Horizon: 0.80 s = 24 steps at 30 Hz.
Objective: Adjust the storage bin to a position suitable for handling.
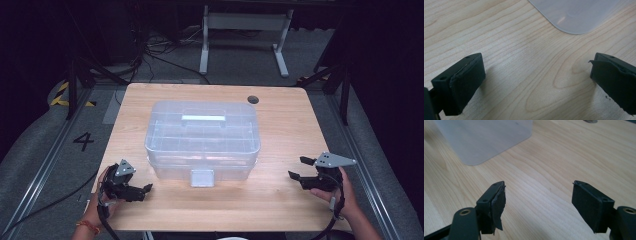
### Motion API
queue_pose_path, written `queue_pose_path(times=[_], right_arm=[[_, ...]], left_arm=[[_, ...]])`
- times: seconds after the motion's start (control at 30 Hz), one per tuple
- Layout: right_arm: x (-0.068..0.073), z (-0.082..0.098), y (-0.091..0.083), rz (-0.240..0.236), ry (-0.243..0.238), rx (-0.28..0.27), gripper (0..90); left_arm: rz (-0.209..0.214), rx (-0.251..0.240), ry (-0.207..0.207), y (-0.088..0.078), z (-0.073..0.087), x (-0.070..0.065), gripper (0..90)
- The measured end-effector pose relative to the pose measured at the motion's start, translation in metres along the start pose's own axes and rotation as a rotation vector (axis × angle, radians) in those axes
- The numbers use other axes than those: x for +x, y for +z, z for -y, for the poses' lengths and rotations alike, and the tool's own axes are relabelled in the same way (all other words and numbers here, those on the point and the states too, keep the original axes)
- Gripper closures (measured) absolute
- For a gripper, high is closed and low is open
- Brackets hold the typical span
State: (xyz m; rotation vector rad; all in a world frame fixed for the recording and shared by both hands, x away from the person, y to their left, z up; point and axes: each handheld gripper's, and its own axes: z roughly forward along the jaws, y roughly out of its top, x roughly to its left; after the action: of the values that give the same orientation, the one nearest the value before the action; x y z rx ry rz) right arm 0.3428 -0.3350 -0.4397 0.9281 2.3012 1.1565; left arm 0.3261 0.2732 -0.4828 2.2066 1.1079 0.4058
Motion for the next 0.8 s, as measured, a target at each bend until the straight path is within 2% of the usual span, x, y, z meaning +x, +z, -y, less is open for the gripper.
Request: queue_pose_path(times=[0.33, 0.57, 0.63, 0.8], right_arm=[[-0.003, -0.029, -0.006, 0.034, -0.041, -0.045, 28.7], [-0.004, -0.049, -0.011, 0.031, -0.055, -0.079, 29.1], [-0.003, -0.061, -0.012, 0.026, -0.07, -0.096, 29.0], [-0.001, -0.075, -0.013, 0.022, -0.095, -0.111, 28.7]], left_arm=[[0.001, 0.0, 0.0, 0.0, 0.0, 0.0, 0.1], [0.001, 0.0, 0.0, 0.0, 0.0, 0.0, 0.1], [0.001, 0.0, 0.0, 0.0, 0.0, 0.0, 0.2], [0.006, 0.004, 0.004, 0.0, 0.0, 0.001, 0.2]])
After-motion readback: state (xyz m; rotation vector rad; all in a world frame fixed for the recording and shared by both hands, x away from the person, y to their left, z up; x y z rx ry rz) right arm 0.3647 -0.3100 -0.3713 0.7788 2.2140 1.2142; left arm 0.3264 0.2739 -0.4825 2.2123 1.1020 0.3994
